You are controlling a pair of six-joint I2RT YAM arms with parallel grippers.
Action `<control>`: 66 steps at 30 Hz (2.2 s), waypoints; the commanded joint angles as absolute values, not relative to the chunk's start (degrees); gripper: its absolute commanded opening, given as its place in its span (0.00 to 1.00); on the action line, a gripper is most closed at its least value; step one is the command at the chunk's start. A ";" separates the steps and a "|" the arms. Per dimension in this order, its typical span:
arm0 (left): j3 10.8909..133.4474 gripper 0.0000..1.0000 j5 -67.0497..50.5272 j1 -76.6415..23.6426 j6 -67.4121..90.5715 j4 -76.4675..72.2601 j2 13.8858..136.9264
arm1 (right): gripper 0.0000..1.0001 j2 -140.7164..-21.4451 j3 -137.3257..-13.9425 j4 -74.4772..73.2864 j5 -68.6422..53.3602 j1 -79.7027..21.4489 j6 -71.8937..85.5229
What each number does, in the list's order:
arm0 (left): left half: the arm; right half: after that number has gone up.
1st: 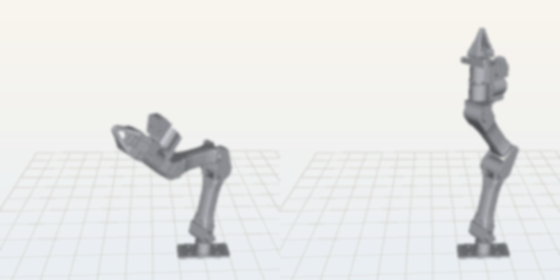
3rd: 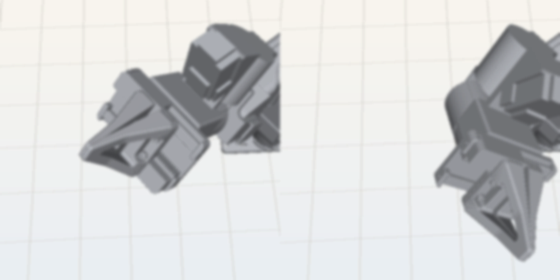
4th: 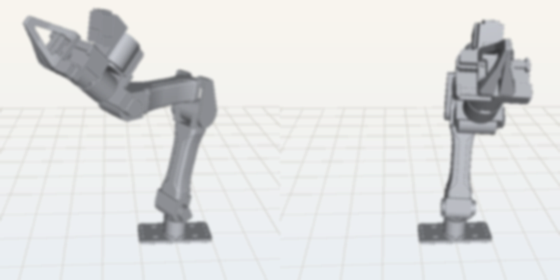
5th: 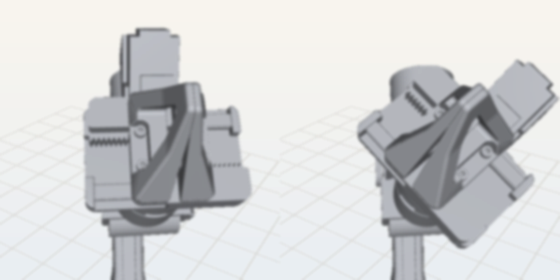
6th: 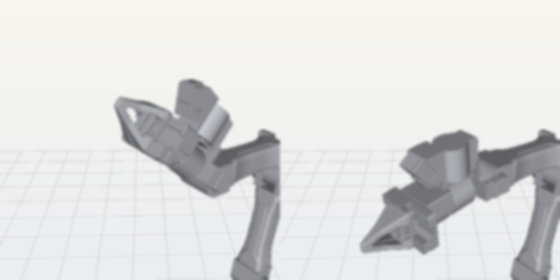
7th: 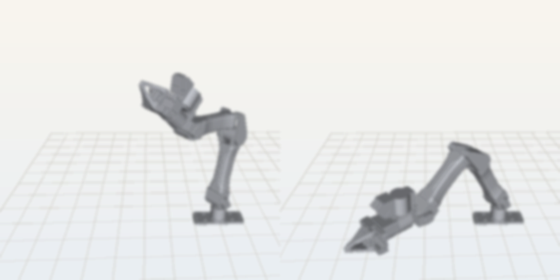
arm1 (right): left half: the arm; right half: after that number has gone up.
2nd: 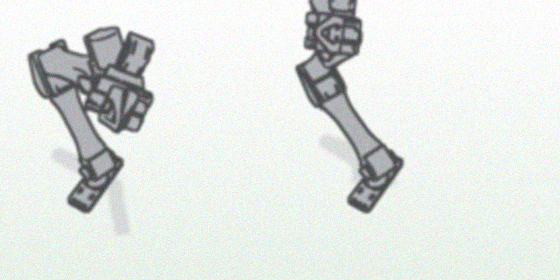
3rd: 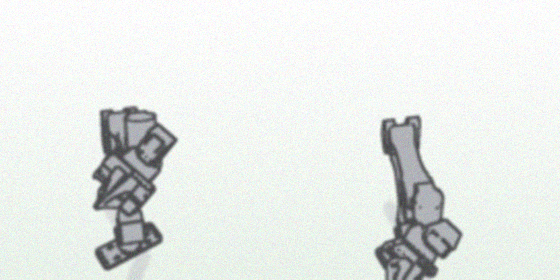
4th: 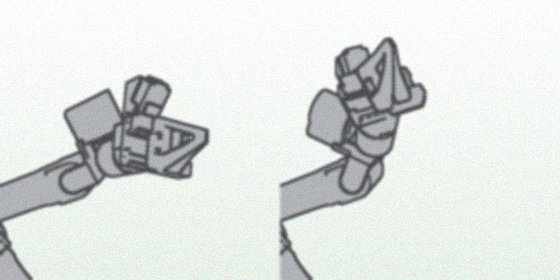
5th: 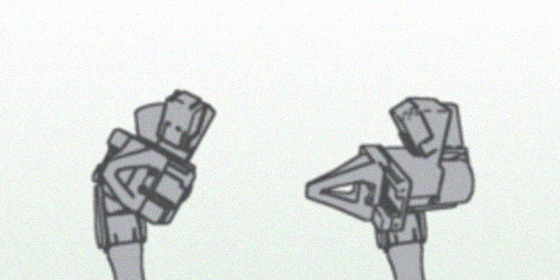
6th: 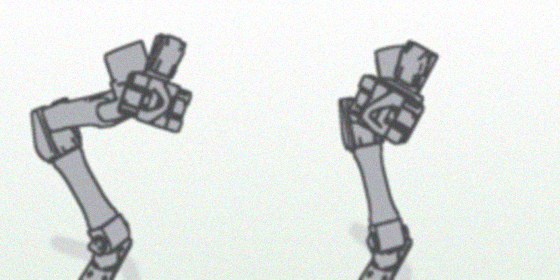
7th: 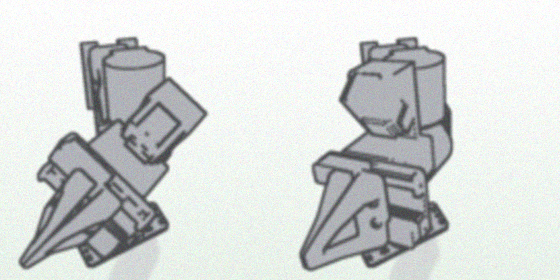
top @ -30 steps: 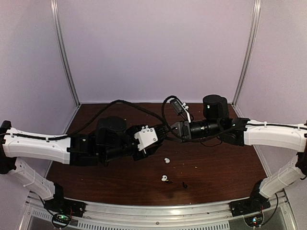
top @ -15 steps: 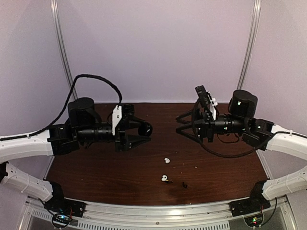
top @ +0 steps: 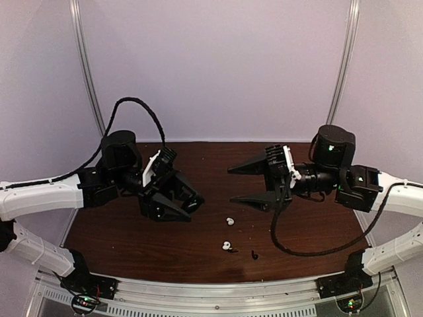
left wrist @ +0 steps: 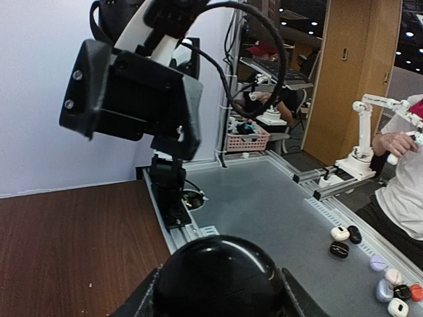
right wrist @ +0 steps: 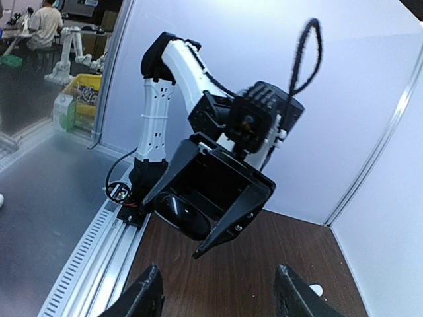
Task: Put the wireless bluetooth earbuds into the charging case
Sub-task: Pass from the left arm to the right
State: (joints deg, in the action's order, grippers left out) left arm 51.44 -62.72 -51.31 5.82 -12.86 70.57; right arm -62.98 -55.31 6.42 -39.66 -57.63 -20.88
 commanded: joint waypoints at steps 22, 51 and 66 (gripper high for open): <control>53.51 0.23 -78.82 -52.51 17.39 -19.43 76.12 | 0.51 -73.74 -72.87 -15.70 -15.82 -77.47 -39.55; 56.29 0.24 -80.12 -54.14 16.55 -14.91 79.92 | 0.27 -76.33 -74.01 -17.05 -13.91 -80.07 -40.73; 58.10 0.69 -69.52 -51.42 2.16 -1.89 74.33 | 0.11 -74.61 -72.90 -16.87 -10.91 -80.02 -35.69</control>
